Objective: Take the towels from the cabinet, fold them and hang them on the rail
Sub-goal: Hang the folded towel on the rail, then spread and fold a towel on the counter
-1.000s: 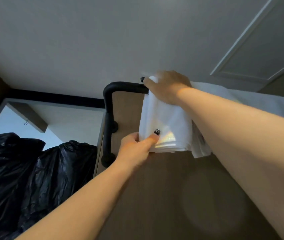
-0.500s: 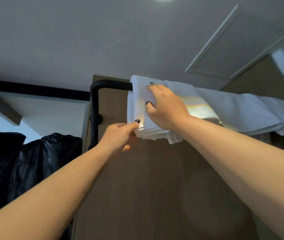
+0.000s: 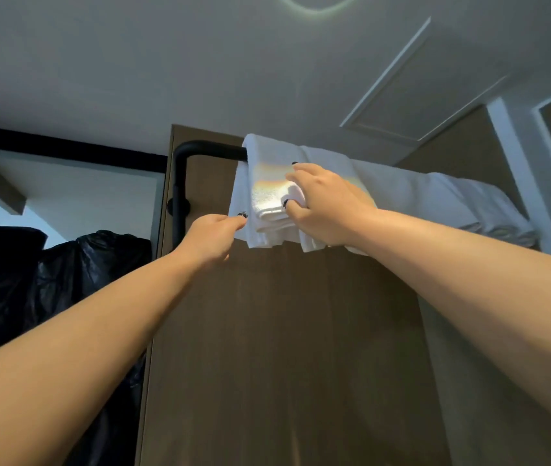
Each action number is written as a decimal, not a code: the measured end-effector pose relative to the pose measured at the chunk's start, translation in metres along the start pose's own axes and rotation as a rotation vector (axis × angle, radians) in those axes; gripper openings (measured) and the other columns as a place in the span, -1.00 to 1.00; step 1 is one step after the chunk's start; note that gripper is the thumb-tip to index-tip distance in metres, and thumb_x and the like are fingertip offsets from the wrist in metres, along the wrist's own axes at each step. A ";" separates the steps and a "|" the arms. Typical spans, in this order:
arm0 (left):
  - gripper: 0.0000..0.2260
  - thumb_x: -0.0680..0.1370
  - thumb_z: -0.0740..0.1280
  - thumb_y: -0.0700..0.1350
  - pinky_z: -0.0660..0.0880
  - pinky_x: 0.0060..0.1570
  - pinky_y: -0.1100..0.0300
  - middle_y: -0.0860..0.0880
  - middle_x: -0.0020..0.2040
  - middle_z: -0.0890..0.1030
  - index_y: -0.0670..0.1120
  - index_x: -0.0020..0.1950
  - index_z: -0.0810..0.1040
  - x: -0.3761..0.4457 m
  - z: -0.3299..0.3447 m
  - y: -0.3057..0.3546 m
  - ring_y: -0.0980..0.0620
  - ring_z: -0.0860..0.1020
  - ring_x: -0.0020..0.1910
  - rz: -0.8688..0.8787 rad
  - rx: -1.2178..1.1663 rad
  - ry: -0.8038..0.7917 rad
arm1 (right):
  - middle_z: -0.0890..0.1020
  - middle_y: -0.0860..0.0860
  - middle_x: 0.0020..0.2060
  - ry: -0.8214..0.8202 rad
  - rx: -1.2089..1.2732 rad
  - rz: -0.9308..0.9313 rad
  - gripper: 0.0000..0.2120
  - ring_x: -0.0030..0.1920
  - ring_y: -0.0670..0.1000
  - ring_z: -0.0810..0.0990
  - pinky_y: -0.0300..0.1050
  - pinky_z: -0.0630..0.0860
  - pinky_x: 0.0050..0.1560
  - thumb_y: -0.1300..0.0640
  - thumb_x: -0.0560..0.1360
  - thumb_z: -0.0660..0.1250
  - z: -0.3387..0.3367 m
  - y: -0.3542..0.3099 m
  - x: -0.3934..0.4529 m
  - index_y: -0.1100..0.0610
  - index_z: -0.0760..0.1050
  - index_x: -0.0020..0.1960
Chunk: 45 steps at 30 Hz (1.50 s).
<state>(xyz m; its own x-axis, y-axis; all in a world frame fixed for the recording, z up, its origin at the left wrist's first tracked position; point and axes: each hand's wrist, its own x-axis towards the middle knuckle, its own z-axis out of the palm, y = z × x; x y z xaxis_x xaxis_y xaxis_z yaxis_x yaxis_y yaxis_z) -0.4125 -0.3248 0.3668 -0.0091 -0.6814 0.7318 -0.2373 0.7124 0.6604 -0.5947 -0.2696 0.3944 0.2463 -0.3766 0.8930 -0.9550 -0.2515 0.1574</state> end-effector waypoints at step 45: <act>-0.38 0.65 0.15 0.13 -0.24 0.24 0.59 0.38 0.41 -0.18 0.14 0.60 -0.13 -0.407 -0.026 -0.163 0.49 -0.30 0.35 -0.315 0.762 -0.491 | 0.37 -0.04 0.48 -0.645 0.442 -0.116 -0.48 0.39 -0.03 0.46 -0.32 0.30 0.22 -0.11 0.50 0.23 0.120 -0.115 -0.420 -0.01 0.35 0.43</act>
<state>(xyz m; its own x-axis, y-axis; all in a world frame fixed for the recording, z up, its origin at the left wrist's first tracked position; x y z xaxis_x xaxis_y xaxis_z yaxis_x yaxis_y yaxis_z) -0.3450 -0.1591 -0.0340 -0.2023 -0.9405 0.2729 -0.8646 0.3024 0.4013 -0.5687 -0.1893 -0.0497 0.5171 -0.7345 0.4394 -0.7960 -0.6014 -0.0684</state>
